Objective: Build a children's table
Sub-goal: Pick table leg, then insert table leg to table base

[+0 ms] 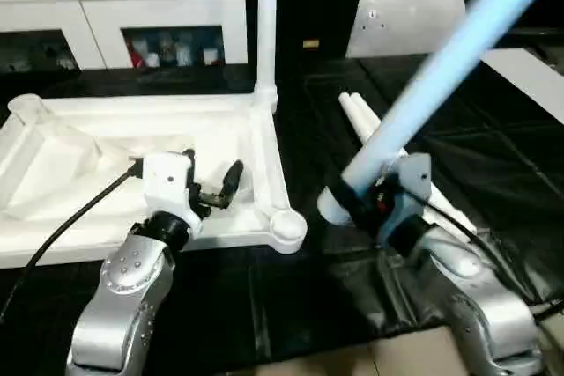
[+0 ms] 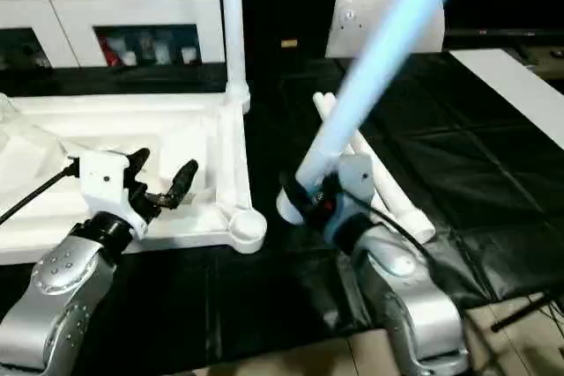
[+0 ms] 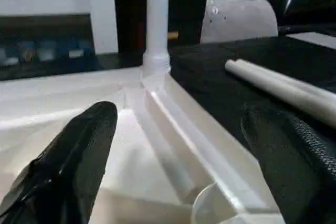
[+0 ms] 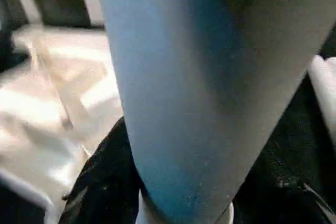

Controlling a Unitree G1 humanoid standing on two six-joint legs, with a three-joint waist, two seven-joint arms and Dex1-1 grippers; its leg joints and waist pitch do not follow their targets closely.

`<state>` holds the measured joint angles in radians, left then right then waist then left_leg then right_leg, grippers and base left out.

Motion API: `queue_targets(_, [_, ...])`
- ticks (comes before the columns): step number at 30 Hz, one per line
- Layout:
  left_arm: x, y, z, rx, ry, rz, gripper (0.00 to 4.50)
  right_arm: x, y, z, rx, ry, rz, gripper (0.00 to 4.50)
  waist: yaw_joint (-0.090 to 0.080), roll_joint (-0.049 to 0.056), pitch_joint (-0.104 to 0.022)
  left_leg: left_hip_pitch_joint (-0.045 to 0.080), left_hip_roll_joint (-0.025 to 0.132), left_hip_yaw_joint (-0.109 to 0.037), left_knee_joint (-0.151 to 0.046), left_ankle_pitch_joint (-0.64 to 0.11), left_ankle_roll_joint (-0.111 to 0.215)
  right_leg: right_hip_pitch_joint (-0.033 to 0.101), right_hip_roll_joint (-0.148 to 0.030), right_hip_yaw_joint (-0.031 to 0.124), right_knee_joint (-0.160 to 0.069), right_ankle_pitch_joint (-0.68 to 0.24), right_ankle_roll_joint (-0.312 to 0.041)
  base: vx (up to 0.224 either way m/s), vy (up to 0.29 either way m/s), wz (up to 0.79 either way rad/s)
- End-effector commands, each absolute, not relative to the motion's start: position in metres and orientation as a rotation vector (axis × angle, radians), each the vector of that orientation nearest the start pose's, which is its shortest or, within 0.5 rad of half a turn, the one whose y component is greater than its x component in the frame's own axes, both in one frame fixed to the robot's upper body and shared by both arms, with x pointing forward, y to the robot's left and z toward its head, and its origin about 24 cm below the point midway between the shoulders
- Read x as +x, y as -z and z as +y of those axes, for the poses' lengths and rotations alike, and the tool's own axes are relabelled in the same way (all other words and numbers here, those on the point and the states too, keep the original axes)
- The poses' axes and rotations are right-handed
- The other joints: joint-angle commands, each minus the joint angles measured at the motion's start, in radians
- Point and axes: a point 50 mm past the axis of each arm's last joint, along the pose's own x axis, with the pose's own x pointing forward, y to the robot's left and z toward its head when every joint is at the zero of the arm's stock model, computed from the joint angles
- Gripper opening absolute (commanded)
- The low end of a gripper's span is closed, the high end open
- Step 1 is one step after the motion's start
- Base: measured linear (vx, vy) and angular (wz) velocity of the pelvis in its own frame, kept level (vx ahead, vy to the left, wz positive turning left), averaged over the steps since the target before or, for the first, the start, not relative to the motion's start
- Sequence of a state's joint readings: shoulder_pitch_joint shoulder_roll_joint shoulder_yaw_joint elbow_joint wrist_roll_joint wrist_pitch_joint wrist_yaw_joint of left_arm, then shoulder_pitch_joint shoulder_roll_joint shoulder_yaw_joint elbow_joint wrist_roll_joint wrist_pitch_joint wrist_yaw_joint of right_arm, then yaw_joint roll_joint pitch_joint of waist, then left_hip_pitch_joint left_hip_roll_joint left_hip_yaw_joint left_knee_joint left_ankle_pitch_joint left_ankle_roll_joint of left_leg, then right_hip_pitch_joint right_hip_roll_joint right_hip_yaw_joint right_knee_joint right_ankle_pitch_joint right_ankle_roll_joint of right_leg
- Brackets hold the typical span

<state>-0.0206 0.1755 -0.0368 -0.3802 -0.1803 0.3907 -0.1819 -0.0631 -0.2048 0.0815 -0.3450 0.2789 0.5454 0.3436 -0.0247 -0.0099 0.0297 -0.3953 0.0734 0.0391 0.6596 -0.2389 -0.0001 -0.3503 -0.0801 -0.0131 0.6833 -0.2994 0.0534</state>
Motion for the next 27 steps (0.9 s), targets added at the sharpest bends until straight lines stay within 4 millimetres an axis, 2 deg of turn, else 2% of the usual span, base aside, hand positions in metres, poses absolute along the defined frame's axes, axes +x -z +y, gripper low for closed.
queue_targets(1, [0.245, -0.098, 0.143, 0.003, 0.303, 0.012, 4.28, 0.248, -0.091, -0.128, 0.085, -0.555, 0.131, 1.89, 0.038, -0.025, -0.035, -0.051, 0.000, 0.006, -0.002, -0.002, 0.361, 0.088, -0.121, 0.055, -0.175, 0.048, -0.026, 0.028, -0.055, 0.67])
queue_targets(2, [0.244, -0.099, 0.142, -0.011, 0.305, -0.001, 4.28, 0.247, -0.092, -0.128, 0.106, -0.562, 0.129, 1.89, 0.049, -0.023, -0.026, -0.052, 0.052, 0.031, 0.018, 0.010, 0.202, 0.111, -0.149, 0.096, -0.190, -0.098, -0.115, 0.026, -0.065, 0.40])
queue_targets(3, [0.243, -0.100, 0.141, -0.022, 0.306, -0.011, 4.28, 0.247, -0.092, -0.128, 0.105, -0.568, 0.130, 1.89, 0.062, 0.000, -0.036, -0.038, 0.086, 0.032, -0.046, 0.092, 0.111, 0.108, -0.106, 0.060, -0.155, -0.034, -0.177, 0.000, 0.000, 0.00])
queue_targets(4, [0.243, -0.099, 0.141, -0.023, 0.302, -0.006, 4.28, 0.246, -0.091, -0.128, 0.112, -0.569, 0.132, 1.89, 0.065, 0.013, -0.041, -0.014, 0.104, 0.031, -0.076, 0.122, 0.090, 0.090, -0.069, 0.032, -0.130, 0.049, -0.193, 0.000, 0.000, 0.00])
queue_targets(5, [0.243, -0.099, 0.142, -0.022, 0.299, -0.001, 4.28, 0.245, -0.091, -0.128, 0.116, -0.569, 0.134, 1.89, 0.055, 0.012, -0.038, 0.014, 0.117, 0.027, -0.089, 0.140, 0.099, 0.067, -0.037, 0.012, -0.106, 0.183, -0.208, 0.000, 0.000, 0.00])
queue_targets(6, [0.243, -0.098, 0.142, -0.023, 0.296, 0.004, 4.28, 0.245, -0.091, -0.129, 0.119, -0.565, 0.122, 1.89, 0.059, 0.037, -0.050, 0.035, 0.128, 0.022, -0.083, 0.191, 0.098, 0.051, -0.038, 0.008, -0.090, 0.279, -0.237, 0.000, 0.000, 0.00])
queue_targets(7, [0.243, -0.098, 0.143, -0.018, 0.295, 0.007, 4.28, 0.244, -0.091, -0.129, 0.127, -0.563, 0.122, 1.89, 0.057, 0.037, -0.051, 0.037, 0.133, 0.017, -0.080, 0.234, 0.094, 0.045, -0.038, 0.007, -0.085, 0.328, -0.242, 0.000, 0.000, 0.00])
queue_targets(8, [0.243, -0.097, 0.144, -0.009, 0.296, 0.010, 4.28, 0.243, -0.090, -0.130, 0.123, -0.565, 0.129, 1.88, 0.058, 0.039, -0.048, 0.033, 0.131, 0.015, -0.083, 0.253, 0.077, 0.047, -0.041, 0.003, -0.086, 0.366, -0.240, 0.000, 0.000, 0.00])
queue_targets(9, [0.243, -0.097, 0.144, -0.006, 0.296, 0.011, 4.28, 0.242, -0.089, -0.131, 0.123, -0.567, 0.131, 1.88, 0.057, 0.036, -0.044, 0.029, 0.129, 0.018, -0.093, 0.163, 0.045, 0.055, -0.047, 0.002, -0.093, 0.323, -0.241, 0.000, 0.000, 0.00])
queue_targets(10, [0.243, -0.097, 0.143, -0.005, 0.296, 0.011, 4.28, 0.241, -0.089, -0.131, 0.123, -0.569, 0.133, 1.88, 0.055, 0.034, -0.040, 0.028, 0.129, 0.020, -0.102, 0.092, 0.028, 0.057, -0.049, 0.001, -0.099, 0.280, -0.243, 0.000, 0.000, 0.00])
queue_targets(11, [0.243, -0.097, 0.143, -0.009, 0.288, 0.015, 4.28, 0.242, -0.088, -0.134, 0.114, -0.539, 0.124, 1.88, 0.051, 0.036, -0.033, 0.030, 0.132, 0.021, -0.117, -0.064, -0.014, 0.059, -0.052, 0.003, -0.108, 0.177, -0.247, -0.052, 0.031, -0.02])
queue_targets(12, [0.243, -0.097, 0.143, -0.012, 0.283, 0.017, 4.28, 0.242, -0.088, -0.136, 0.109, -0.516, 0.117, 1.88, 0.043, 0.037, -0.028, 0.036, 0.142, 0.015, -0.132, -0.203, -0.069, 0.056, -0.045, 0.000, -0.111, 0.084, -0.246, -0.066, 0.012, 0.01])
queue_targets(13, [0.243, -0.097, 0.142, -0.009, 0.281, 0.020, 4.28, 0.243, -0.089, -0.138, 0.106, -0.498, 0.105, 1.88, 0.038, 0.043, -0.026, 0.044, 0.153, 0.005, -0.141, -0.278, -0.104, 0.052, -0.033, -0.006, -0.110, 0.043, -0.238, -0.066, 0.012, 0.01])
queue_targets(14, [0.244, -0.097, 0.142, 0.000, 0.277, 0.021, 4.28, 0.245, -0.091, -0.141, 0.103, -0.467, 0.087, 1.88, 0.024, 0.048, -0.021, 0.052, 0.174, -0.017, -0.158, -0.406, -0.148, 0.044, -0.014, -0.015, -0.106, -0.016, -0.213, -0.074, -0.007, 0.00])
queue_targets(15, [0.244, -0.096, 0.142, 0.000, 0.276, 0.022, 4.28, 0.246, -0.092, -0.142, 0.106, -0.459, 0.078, 1.88, 0.007, 0.062, -0.019, 0.061, 0.206, -0.051, -0.187, -0.516, -0.156, 0.038, 0.000, -0.029, -0.091, -0.055, -0.191, -0.075, -0.041, 0.01])
queue_targets(16, [0.244, -0.096, 0.141, -0.016, 0.273, 0.021, 4.28, 0.248, -0.095, -0.145, 0.125, -0.451, 0.065, 1.88, 0.001, 0.064, -0.017, 0.065, 0.221, -0.059, -0.196, -0.559, -0.147, 0.032, 0.002, -0.031, -0.083, -0.064, -0.180, -0.075, -0.041, 0.01])
queue_targets(17, [0.244, -0.096, 0.141, -0.028, 0.271, 0.020, 4.28, 0.249, -0.097, -0.146, 0.136, -0.454, 0.064, 1.88, -0.008, 0.058, -0.016, 0.061, 0.227, -0.064, -0.202, -0.577, -0.125, 0.033, -0.001, -0.030, -0.076, -0.066, -0.174, -0.071, -0.081, 0.00])
queue_targets(18, [0.245, -0.095, 0.142, -0.019, 0.271, 0.041, 4.28, 0.251, -0.099, -0.148, 0.139, -0.446, 0.054, 1.88, -0.018, 0.047, -0.010, 0.043, 0.203, -0.043, -0.198, -0.610, -0.080, 0.035, -0.018, -0.022, -0.096, -0.127, -0.186, -0.071, -0.114, -0.01])
queue_targets(19, [0.245, -0.095, 0.142, -0.018, 0.271, 0.041, 4.28, 0.251, -0.099, -0.148, 0.140, -0.447, 0.055, 1.88, -0.015, 0.036, -0.006, 0.034, 0.167, -0.010, -0.168, -0.597, -0.077, 0.030, -0.034, -0.008, -0.136, -0.205, -0.196, -0.071, -0.114, -0.01])
queue_targets(20, [0.245, -0.095, 0.142, -0.010, 0.272, 0.043, 4.28, 0.252, -0.099, -0.148, 0.144, -0.456, 0.060, 1.88, 0.017, -0.005, -0.012, 0.043, 0.074, 0.070, -0.039, -0.287, -0.046, 0.004, -0.108, 0.027, -0.228, -0.683, -0.117, -0.067, -0.138, 0.02])
queue_targets(21, [0.245, -0.095, 0.143, -0.005, 0.270, 0.044, 4.28, 0.252, -0.099, -0.148, 0.141, -0.458, 0.057, 1.88, 0.026, -0.012, -0.018, 0.025, 0.081, 0.069, -0.028, -0.159, -0.030, 0.012, -0.126, 0.049, -0.234, -0.768, -0.061, -0.021, -0.127, -0.11])
queue_targets(22, [0.246, -0.095, 0.144, -0.001, 0.265, 0.046, 4.28, 0.254, -0.100, -0.148, 0.142, -0.454, 0.050, 1.88, 0.031, -0.012, -0.022, -0.004, 0.095, 0.060, -0.043, -0.087, -0.027, 0.031, -0.136, 0.059, -0.220, -0.770, -0.018, -0.021, -0.127, -0.11])
queue_targets(23, [0.246, -0.095, 0.144, -0.002, 0.263, 0.048, 4.28, 0.255, -0.101, -0.149, 0.145, -0.449, 0.046, 1.88, 0.037, 0.002, -0.033, -0.010, 0.112, 0.063, -0.089, -0.040, -0.066, 0.024, -0.088, 0.012, -0.195, -0.636, -0.016, -0.003, -0.079, -0.21])
queue_targets(24, [0.246, -0.095, 0.144, -0.003, 0.262, 0.048, 4.28, 0.255, -0.101, -0.149, 0.148, -0.447, 0.046, 1.88, 0.033, 0.004, -0.030, -0.015, 0.118, 0.062, -0.108, -0.054, -0.069, 0.023, -0.066, 0.000, -0.183, -0.531, -0.034, 0.000, 0.000, 0.00])
queue_targets(25, [0.246, -0.095, 0.145, -0.001, 0.258, 0.049, 4.28, 0.256, -0.102, -0.149, 0.156, -0.445, 0.037, 1.88, 0.032, 0.004, -0.032, -0.011, 0.121, 0.064, -0.116, -0.072, -0.072, 0.021, -0.050, -0.007, -0.175, -0.445, -0.049, 0.000, 0.000, 0.00])
queue_targets(26, [0.247, -0.095, 0.146, 0.003, 0.248, 0.052, 4.28, 0.258, -0.105, -0.148, 0.162, -0.437, 0.019, 1.88, 0.032, 0.011, -0.031, 0.002, 0.126, 0.067, -0.124, -0.127, -0.068, 0.012, -0.040, -0.009, -0.165, -0.355, -0.087, 0.000, 0.000, 0.00])
queue_targets(27, [0.247, -0.095, 0.146, 0.006, 0.242, 0.053, 4.28, 0.258, -0.107, -0.148, 0.165, -0.433, 0.010, 1.88, 0.031, 0.022, -0.036, 0.006, 0.135, 0.067, -0.128, -0.157, -0.072, 0.015, -0.044, -0.007, -0.154, -0.290, -0.127, 0.000, 0.000, 0.00])
